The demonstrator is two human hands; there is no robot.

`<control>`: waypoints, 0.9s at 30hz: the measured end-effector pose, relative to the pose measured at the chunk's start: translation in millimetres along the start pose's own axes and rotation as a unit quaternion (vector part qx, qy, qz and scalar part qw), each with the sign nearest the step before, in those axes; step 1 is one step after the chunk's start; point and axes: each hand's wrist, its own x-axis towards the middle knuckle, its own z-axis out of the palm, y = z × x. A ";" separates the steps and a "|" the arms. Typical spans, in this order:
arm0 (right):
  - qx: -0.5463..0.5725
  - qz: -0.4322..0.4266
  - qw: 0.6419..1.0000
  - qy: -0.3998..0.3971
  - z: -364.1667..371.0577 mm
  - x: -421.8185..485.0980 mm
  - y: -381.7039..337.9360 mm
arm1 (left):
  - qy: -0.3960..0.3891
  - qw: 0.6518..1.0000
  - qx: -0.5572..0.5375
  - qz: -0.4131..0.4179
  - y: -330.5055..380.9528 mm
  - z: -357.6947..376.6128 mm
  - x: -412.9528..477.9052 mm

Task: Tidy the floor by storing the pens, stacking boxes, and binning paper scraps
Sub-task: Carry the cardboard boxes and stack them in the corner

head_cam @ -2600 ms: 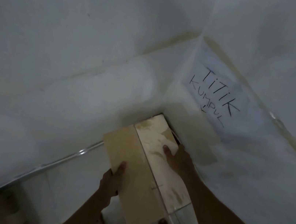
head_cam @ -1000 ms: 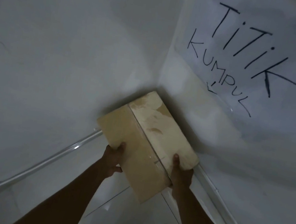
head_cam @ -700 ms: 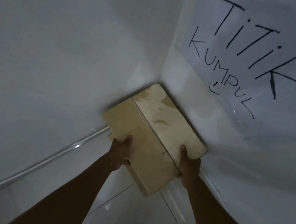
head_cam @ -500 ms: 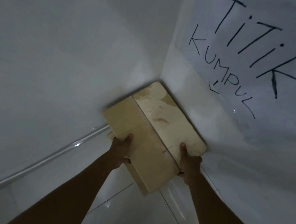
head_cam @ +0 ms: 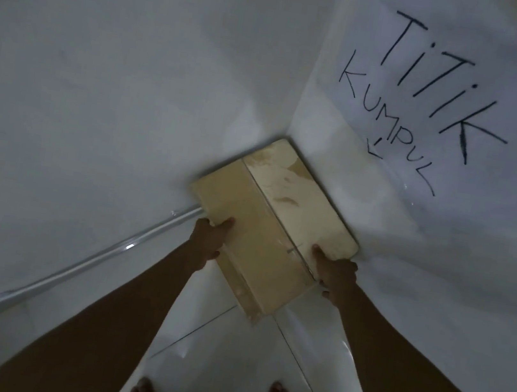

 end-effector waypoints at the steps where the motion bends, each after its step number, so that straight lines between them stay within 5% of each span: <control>1: -0.006 -0.002 1.000 -0.002 -1.3 -8.2 -0.6 | 0.002 1.000 0.008 0.003 3.6 -4.8 -6.7; 7: -0.115 -0.073 0.991 0.003 -8.8 -69.9 -11.5 | 0.059 0.991 0.102 0.062 23.3 -34.3 -60.8; 12: -0.215 -0.170 0.961 -0.028 -38.8 -136.6 -20.0 | 0.105 0.917 0.329 0.201 24.1 -65.0 -135.9; 27: -0.299 -0.361 0.882 -0.048 -133.9 -366.9 -75.7 | 0.093 0.901 0.359 0.225 74.4 -136.6 -365.6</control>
